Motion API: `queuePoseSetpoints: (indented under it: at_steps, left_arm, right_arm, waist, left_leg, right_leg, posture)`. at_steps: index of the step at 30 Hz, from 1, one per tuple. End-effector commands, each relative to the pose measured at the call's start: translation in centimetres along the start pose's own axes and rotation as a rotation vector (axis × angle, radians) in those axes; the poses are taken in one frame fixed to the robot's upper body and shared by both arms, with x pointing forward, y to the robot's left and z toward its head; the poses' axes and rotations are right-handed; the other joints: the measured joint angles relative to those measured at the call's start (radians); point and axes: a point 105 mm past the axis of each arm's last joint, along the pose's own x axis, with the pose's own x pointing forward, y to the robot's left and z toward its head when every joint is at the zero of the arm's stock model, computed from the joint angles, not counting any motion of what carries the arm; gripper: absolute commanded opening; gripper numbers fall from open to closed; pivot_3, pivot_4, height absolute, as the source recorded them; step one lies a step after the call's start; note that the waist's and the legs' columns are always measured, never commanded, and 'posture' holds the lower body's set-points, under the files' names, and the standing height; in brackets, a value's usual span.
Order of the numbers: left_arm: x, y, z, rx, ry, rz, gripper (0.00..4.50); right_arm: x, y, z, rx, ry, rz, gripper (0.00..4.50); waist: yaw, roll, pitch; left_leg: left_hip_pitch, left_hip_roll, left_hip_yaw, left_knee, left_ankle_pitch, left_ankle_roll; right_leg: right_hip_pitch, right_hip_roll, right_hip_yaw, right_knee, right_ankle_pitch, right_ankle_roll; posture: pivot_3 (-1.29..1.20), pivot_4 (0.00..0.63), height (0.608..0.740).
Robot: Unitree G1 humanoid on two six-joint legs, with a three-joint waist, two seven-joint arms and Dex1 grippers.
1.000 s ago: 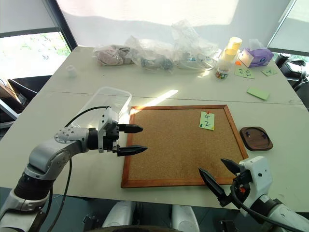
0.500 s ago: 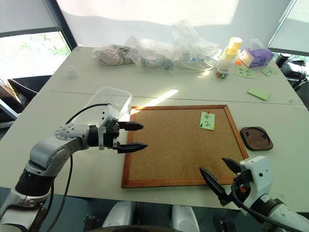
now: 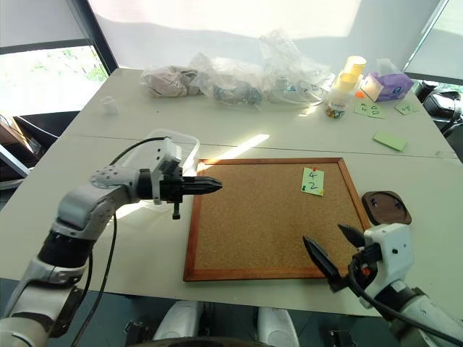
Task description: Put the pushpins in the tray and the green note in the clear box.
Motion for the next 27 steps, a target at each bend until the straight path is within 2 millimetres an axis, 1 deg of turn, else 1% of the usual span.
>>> queuePoseSetpoints:
  at_steps: [1,4,7,9,12,14,19,27]
  left_arm:
    - [2.6,-0.1,-1.3,0.063,0.044,-0.039,0.03]
    - [4.2,0.3,-3.0,0.087,0.089,-0.016,0.03]
    - [5.0,0.4,-4.4,0.126,0.131,-0.007,0.03]
    - [5.3,0.6,-5.4,0.156,0.171,0.006,0.03]
    - [5.5,0.7,-7.1,0.171,0.233,0.024,0.03]
    - [5.6,0.8,-7.7,0.172,0.249,0.032,0.03]
    - [6.2,0.8,-8.2,0.155,0.249,0.06,0.03]
    - [6.0,0.5,-8.8,0.144,0.258,0.065,0.03]
  right_arm:
    - [1.9,-1.9,0.4,-0.025,-0.004,-0.074,4.5]
    - [4.1,-4.2,0.6,-0.062,0.013,-0.163,4.5]
    - [6.7,-6.2,1.3,-0.067,0.001,-0.241,4.5]
    - [8.2,-6.8,1.4,-0.058,0.0,-0.257,4.5]
    - [11.0,-7.5,0.9,-0.053,0.023,-0.275,4.5]
    - [12.3,-7.8,0.6,-0.047,0.033,-0.286,4.5]
    - [13.8,-8.8,0.0,-0.019,0.051,-0.311,4.5]
    - [14.7,-9.5,-0.1,0.02,0.046,-0.311,4.5]
  waist:
    - [-0.002,0.0,0.0]
    - [-0.003,0.0,0.0]
    - [-0.003,0.001,0.001]
    - [-0.002,0.001,0.001]
    - [-0.002,0.001,0.001]
    - [-0.001,0.002,0.0]
    - [0.013,0.002,0.0]
    - [0.017,0.003,0.0]
  left_leg:
    - [0.0,0.0,0.0,0.0,0.0,0.0]
    - [-0.001,0.0,0.001,0.0,0.0,0.001]
    - [-0.002,0.001,0.0,-0.001,0.0,0.001]
    - [-0.002,0.001,0.0,-0.001,0.0,0.001]
    - [-0.003,0.001,0.0,-0.001,0.0,0.001]
    - [-0.003,0.001,0.0,-0.001,0.0,0.001]
    - [-0.003,0.0,0.0,0.0,0.0,0.001]
    - [-0.001,-0.001,0.0,0.001,0.0,0.001]
  right_leg:
    - [0.0,0.0,0.0,-0.001,0.0,0.0]
    - [-0.001,0.003,0.001,-0.001,0.001,0.001]
    - [-0.004,0.006,0.002,0.001,0.002,0.003]
    - [-0.004,0.006,0.002,0.002,0.002,0.003]
    - [-0.004,0.006,0.002,0.002,0.002,0.003]
    - [-0.004,0.006,0.002,0.002,0.002,0.004]
    - [-0.003,0.005,0.001,0.002,0.003,0.005]
    - [-0.001,0.004,0.001,0.002,0.004,0.006]
  posture:
    - [0.0,0.15,0.74]
    - [0.0,0.15,0.74]
    - [0.0,0.15,0.74]
    - [0.0,0.15,0.74]
    - [0.0,0.15,0.74]
    - [0.0,0.15,0.74]
    - [0.0,0.15,0.74]
    - [0.0,0.15,0.74]
